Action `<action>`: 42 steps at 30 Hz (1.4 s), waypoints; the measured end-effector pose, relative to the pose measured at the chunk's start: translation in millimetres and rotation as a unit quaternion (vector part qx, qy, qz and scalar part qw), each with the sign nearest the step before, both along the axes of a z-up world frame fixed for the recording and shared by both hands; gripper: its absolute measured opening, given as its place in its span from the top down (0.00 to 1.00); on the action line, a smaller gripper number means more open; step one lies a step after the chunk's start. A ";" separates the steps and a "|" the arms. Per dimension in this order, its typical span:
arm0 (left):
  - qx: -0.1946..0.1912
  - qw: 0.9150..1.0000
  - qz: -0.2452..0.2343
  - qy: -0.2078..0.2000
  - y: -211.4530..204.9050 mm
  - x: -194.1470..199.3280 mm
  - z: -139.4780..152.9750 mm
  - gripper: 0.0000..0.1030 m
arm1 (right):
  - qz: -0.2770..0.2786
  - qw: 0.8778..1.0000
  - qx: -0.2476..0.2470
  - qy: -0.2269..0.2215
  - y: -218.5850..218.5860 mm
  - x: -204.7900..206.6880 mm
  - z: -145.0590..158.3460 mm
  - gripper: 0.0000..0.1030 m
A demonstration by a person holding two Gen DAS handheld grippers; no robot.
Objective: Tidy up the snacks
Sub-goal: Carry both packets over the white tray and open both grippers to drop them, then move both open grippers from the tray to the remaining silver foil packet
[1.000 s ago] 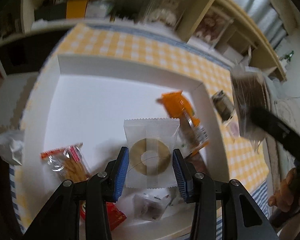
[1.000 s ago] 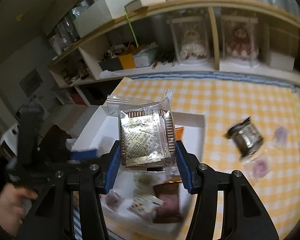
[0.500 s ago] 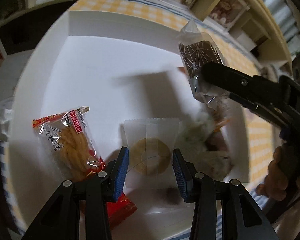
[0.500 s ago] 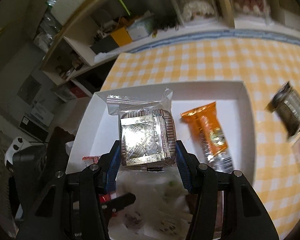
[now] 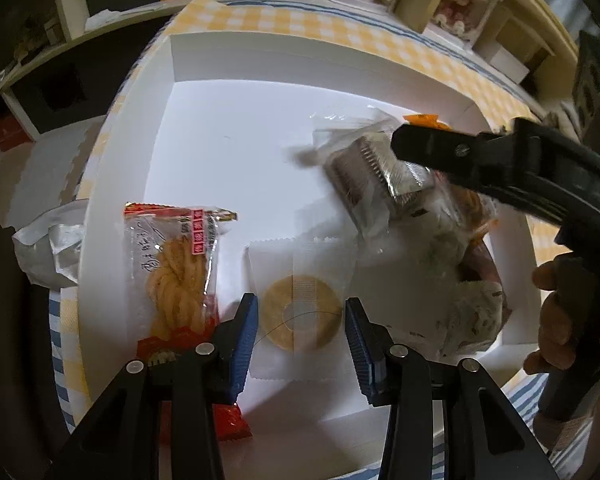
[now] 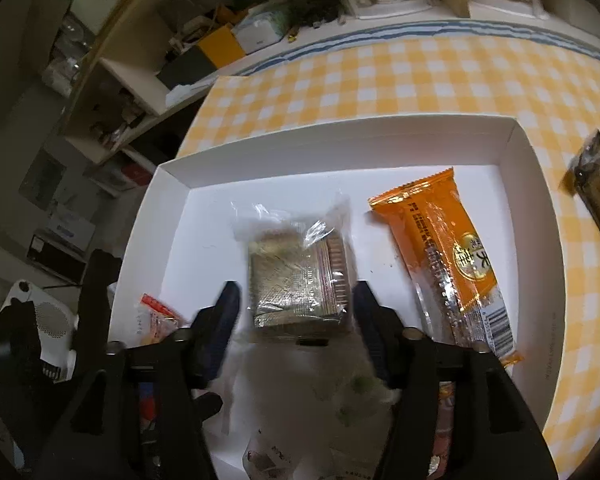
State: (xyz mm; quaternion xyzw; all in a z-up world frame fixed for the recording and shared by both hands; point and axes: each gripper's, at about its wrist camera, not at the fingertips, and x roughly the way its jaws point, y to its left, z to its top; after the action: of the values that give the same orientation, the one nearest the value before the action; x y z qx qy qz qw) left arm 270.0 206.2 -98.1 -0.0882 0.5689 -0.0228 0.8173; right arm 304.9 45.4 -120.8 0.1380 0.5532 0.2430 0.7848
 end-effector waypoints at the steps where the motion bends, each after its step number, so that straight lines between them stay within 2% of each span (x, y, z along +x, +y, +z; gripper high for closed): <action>1: 0.000 1.000 -0.001 0.001 -0.7 0.1 -0.4 0.58 | 0.002 1.000 -0.004 -0.008 -0.4 -1.8 2.9 0.17; 8: -0.008 1.000 0.006 0.002 -7.1 1.5 -2.4 0.54 | 0.034 0.999 -0.022 -0.030 -5.1 -13.2 18.6 0.13; 12: -0.023 1.000 0.012 -0.010 -3.9 -3.1 6.7 0.38 | 0.040 0.998 -0.037 -0.041 -10.5 -20.4 24.4 0.11; 15: -0.026 0.999 0.013 -0.019 -5.2 -6.3 13.0 0.28 | 0.040 0.997 -0.038 -0.045 -16.8 -25.3 28.4 0.02; 17: -0.023 1.000 0.008 -0.020 -9.1 -8.9 14.5 0.22 | 0.039 0.997 -0.037 -0.050 -21.0 -28.0 32.4 0.00; 19: -0.017 1.000 -0.003 -0.020 -14.6 -10.5 16.7 0.06 | 0.038 0.997 -0.039 -0.056 -22.9 -31.0 36.4 0.00; 20: -0.017 1.000 -0.009 -0.021 -17.0 -11.2 18.1 0.01 | 0.038 0.997 -0.041 -0.059 -24.3 -32.5 38.6 0.00; 42: -0.011 0.998 -0.033 -0.059 -36.9 -23.6 53.4 0.00 | 0.028 0.993 -0.060 -0.098 -57.1 -55.8 82.3 0.00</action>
State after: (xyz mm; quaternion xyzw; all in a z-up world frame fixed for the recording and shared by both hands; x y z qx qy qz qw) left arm 246.4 169.3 -44.7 -0.0770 0.5220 -0.0608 0.8473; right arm 249.1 -11.7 -38.6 0.0505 0.4909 0.2430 0.8351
